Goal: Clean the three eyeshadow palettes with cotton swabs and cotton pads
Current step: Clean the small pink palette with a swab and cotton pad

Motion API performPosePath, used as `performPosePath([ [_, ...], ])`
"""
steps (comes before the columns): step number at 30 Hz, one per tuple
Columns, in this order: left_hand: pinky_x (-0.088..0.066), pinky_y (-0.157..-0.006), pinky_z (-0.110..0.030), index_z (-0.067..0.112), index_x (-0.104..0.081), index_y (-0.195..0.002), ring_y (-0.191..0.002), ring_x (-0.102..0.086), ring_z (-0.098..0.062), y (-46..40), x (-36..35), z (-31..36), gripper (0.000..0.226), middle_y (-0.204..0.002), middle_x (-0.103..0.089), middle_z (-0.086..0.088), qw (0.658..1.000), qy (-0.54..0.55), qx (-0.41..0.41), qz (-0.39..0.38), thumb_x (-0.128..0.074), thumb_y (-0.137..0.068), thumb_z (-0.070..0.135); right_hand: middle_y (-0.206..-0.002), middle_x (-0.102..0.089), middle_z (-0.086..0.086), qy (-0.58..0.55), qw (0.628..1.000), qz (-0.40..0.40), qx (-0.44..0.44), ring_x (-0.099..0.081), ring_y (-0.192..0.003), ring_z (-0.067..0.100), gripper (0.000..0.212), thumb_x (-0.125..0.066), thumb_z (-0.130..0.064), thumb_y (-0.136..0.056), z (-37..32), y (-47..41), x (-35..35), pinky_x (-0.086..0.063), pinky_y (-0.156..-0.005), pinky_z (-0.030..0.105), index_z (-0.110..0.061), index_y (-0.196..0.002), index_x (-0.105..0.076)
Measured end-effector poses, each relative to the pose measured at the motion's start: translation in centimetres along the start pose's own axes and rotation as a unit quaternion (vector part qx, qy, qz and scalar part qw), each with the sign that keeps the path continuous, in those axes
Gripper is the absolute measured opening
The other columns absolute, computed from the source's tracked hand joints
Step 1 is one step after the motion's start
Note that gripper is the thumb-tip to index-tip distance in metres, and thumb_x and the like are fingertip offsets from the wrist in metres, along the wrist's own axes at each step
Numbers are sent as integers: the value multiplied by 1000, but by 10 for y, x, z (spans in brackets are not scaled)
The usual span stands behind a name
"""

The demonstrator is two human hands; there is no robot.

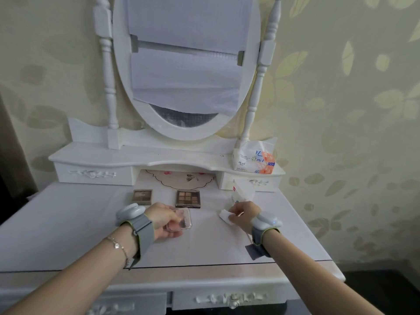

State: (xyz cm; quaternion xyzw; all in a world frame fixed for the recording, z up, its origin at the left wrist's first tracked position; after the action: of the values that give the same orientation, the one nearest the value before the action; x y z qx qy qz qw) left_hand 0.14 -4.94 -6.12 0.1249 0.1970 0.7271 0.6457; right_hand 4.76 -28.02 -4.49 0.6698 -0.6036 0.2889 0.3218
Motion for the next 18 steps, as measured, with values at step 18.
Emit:
performPosePath([
  [18,-38,-37,-15,8,-56,-121,-36,-51,-10,-9,4,14,48,-73,-59,-9,997,-57,-51,-3,-59,-78,-14,-95,-58,-6,74,987,-57,134,-53,-74,10,33,-67,-8,-78,-47,0,21,-48,-72,22,-22,-107,-67],
])
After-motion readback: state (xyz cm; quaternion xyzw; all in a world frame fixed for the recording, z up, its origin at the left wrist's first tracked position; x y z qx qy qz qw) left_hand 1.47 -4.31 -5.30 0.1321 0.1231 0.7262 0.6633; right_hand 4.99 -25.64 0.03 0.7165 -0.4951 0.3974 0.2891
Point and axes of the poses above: each hand's wrist, its own y-axis away from the middle knuckle, its own x-axis out of the back of the hand, z = x × y, the point moved 5 cm from there along -y, towards the middle knuckle
